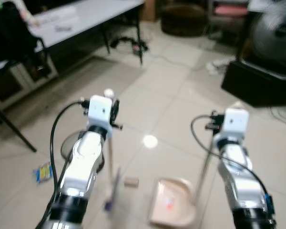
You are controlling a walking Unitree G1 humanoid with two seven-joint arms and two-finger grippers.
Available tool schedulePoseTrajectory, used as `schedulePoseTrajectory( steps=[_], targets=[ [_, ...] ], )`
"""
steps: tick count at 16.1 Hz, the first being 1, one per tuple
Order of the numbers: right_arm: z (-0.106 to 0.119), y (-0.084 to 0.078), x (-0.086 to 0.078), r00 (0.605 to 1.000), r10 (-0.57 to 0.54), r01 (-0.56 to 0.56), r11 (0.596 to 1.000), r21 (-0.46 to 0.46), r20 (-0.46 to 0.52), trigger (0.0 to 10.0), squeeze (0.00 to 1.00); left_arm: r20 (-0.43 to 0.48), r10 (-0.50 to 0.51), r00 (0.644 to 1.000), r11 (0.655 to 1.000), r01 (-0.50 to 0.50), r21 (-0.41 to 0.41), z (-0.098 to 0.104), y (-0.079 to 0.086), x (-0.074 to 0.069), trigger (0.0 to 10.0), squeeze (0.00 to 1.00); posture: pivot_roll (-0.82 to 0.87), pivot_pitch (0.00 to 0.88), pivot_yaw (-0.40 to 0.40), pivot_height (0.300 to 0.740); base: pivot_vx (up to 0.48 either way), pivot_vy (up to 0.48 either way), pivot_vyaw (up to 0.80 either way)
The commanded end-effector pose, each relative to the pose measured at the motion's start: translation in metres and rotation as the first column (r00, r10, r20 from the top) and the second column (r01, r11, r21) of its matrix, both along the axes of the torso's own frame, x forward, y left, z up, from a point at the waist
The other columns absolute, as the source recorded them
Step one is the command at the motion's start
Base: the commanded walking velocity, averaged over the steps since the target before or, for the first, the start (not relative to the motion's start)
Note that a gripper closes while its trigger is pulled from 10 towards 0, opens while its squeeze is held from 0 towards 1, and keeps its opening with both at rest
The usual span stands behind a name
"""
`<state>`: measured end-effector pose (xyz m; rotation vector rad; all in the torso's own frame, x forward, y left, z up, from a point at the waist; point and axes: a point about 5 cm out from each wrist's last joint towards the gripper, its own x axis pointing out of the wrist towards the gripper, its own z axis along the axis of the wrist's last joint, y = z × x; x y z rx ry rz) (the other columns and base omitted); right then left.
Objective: Sweep floor
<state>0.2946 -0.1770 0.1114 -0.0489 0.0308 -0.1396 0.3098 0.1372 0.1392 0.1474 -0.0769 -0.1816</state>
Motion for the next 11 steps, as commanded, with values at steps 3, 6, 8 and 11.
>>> schedulePoseTrajectory(
  steps=[3,6,8,11],
  targets=[
    [0.0125,0.0142,0.0047,0.997,0.039,-0.041,0.999,0.018,0.065,10.0,0.0,0.036,0.014,0.999,1.0,-0.015,0.028,0.0083,0.0082,0.0022,10.0,0.0,-0.04,0.0,0.047,0.74,0.375,0.0,0.0],
    [0.012,0.0146,0.0046,0.997,0.038,-0.039,0.999,0.016,0.065,10.0,0.0,0.038,0.007,0.999,0.999,-0.008,0.031,0.0087,0.0078,0.003,10.0,0.0,-0.04,0.0,0.051,0.74,0.374,0.0,0.0],
    [0.0114,0.0137,0.0047,0.997,0.033,-0.034,0.999,0.016,0.065,10.0,0.0,0.037,-0.003,0.999,0.999,0.002,0.037,0.0085,0.0077,0.0032,10.0,0.0,-0.04,0.0,0.052,0.74,0.371,0.0,0.0],
    [0.0115,0.0146,0.0051,0.997,0.036,-0.038,0.999,0.015,0.069,10.0,0.0,0.038,-0.008,0.999,0.999,0.006,0.038,0.0087,0.0076,0.0034,10.0,0.0,-0.03,0.0,0.05,0.74,0.368,0.0,0.0]
  ],
)
